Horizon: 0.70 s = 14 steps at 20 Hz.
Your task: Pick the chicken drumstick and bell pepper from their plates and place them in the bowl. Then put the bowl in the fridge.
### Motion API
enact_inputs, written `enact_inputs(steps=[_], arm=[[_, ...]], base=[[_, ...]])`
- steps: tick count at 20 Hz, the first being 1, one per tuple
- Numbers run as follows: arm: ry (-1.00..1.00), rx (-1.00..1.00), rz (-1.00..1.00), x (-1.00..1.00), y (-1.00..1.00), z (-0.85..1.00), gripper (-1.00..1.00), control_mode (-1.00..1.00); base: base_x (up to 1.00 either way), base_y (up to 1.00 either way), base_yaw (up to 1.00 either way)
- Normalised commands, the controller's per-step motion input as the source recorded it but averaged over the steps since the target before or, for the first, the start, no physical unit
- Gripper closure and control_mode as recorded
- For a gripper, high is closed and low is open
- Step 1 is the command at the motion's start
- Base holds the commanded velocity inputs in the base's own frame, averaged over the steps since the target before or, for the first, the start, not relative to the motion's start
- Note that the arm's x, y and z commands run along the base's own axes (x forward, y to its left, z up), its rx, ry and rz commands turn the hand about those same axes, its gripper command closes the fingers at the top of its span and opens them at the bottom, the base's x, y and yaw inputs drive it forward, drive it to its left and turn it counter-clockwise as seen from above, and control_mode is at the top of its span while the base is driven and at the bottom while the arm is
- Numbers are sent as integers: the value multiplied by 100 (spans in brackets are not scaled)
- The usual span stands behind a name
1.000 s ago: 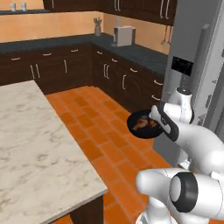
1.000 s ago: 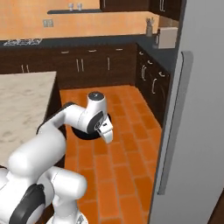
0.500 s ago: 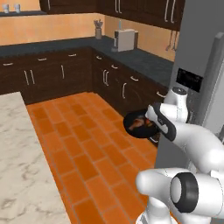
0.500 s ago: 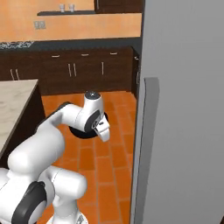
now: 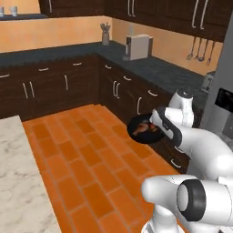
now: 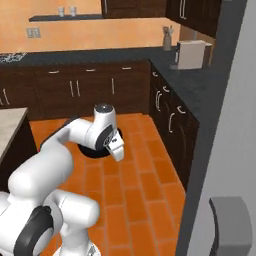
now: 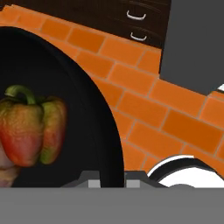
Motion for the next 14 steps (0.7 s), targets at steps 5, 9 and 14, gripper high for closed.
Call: enact_inputs(steps=[5, 9, 14], arm=[[0, 0, 0, 0, 0, 0, 100, 100], [0, 0, 0, 0, 0, 0, 100, 100], [0, 0, 0, 0, 0, 0, 100, 100]], base=[[77, 0, -60], [34, 0, -74], [3, 12, -73]])
